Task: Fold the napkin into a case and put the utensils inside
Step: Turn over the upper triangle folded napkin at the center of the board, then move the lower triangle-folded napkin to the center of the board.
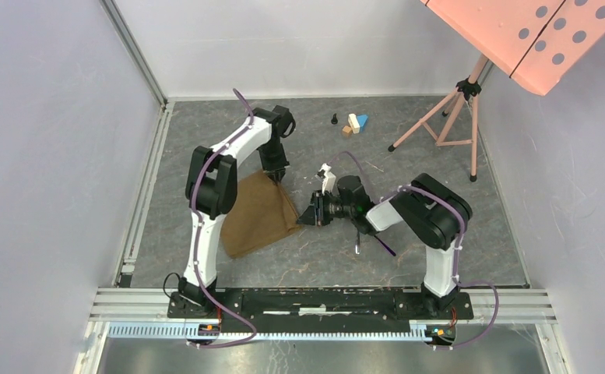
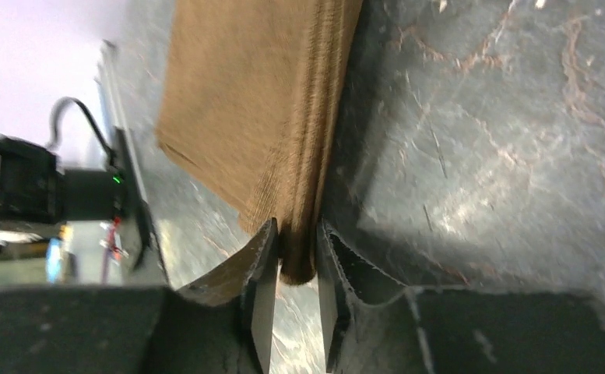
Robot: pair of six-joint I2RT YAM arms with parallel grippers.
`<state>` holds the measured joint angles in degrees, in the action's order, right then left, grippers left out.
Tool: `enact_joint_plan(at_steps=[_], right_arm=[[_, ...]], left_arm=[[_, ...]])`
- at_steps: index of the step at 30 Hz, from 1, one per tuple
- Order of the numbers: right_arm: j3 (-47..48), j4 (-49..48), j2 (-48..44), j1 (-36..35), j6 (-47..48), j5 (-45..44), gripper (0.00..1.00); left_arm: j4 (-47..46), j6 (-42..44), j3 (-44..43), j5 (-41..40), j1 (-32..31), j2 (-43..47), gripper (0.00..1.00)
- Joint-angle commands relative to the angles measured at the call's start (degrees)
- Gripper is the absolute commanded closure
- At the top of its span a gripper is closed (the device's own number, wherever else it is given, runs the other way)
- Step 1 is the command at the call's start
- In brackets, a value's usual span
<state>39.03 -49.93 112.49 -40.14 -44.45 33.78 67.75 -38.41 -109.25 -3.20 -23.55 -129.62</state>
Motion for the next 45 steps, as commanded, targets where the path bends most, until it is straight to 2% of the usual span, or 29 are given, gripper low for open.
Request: enact_joint_plan(at_steps=[1,4,5,7,10,12,13,15,19,22,25,27,29,30,31,33,36,40,45], right_arm=[[2.37,26.30,-7.79,0.21,20.11,-2.38,0.61],[2.80,33.17,-12.18,-0.01,25.48,-8.20,0.41],[3.10,34.00,-12.73,-0.08,26.43,-8.83,0.38],[3.59,34.21,-13.40,-0.41,26.46,-9.39,0.32],[6.32,35.07,-12.74,-2.56,25.85,-12.14,0.29],[9.23,36.77,-11.00,-4.75,25.27,-15.57,0.21],[10.86,38.34,-10.14,-5.87,24.90,-18.55,0.20],[13.08,40.12,-9.20,-7.65,24.04,-22.65,0.20],[14.87,43.22,-8.20,-9.52,23.67,-31.07,0.28],[15.40,45.50,-6.85,-9.95,25.63,-32.94,0.45],[11.22,44.99,-8.76,-9.98,25.61,-35.12,0.71],[7.02,42.94,-11.55,-10.13,24.94,-35.39,0.76],[4.62,40.44,-13.68,-10.13,24.81,-34.00,0.71],[4.80,39.96,-14.17,-10.13,24.89,-33.92,0.65],[5.92,39.83,-14.29,-10.05,25.19,-32.17,0.53],[10.28,41.60,-13.85,-10.00,27.20,-32.72,0.37],[16.51,42.45,-11.67,-8.53,29.55,-32.10,0.25],[23.42,38.78,-5.82,-4.81,29.66,-29.82,0.21],[31.99,34.48,2.77,-2.27,28.40,-27.32,0.22]], left_arm=[[-8.43,7.23,-0.43,2.58,1.19,6.15,0.67],[-9.80,10.06,3.44,6.74,1.20,13.77,0.40],[-10.23,10.93,5.24,7.42,1.21,16.68,0.33],[-11.14,12.05,8.55,8.06,1.34,21.58,0.24],[-11.42,13.30,13.35,7.94,1.76,27.41,0.20],[-12.10,13.92,17.39,7.07,2.56,30.13,0.19],[-12.38,14.04,19.53,6.78,3.20,31.30,0.18],[-13.24,14.33,23.25,7.07,5.07,32.89,0.18],[-15.34,14.55,29.79,10.24,10.24,35.82,0.18],[-17.15,14.35,32.71,12.38,13.84,37.42,0.18],[-18.07,14.04,34.16,13.07,15.89,37.73,0.18],[-18.90,13.61,35.20,13.17,16.76,37.49,0.18],[-20.08,13.22,36.06,13.89,17.55,36.92,0.18],[-20.44,13.03,36.29,14.25,18.09,36.37,0.18],[-20.59,12.93,36.30,14.32,18.44,35.50,0.19],[-20.54,12.67,36.29,13.36,19.11,34.27,0.21],[-20.63,12.25,36.93,11.40,20.47,33.69,0.24],[-22.18,10.78,40.21,11.54,25.39,35.55,0.29],[-24.57,9.86,43.03,18.35,33.04,36.41,0.36]])
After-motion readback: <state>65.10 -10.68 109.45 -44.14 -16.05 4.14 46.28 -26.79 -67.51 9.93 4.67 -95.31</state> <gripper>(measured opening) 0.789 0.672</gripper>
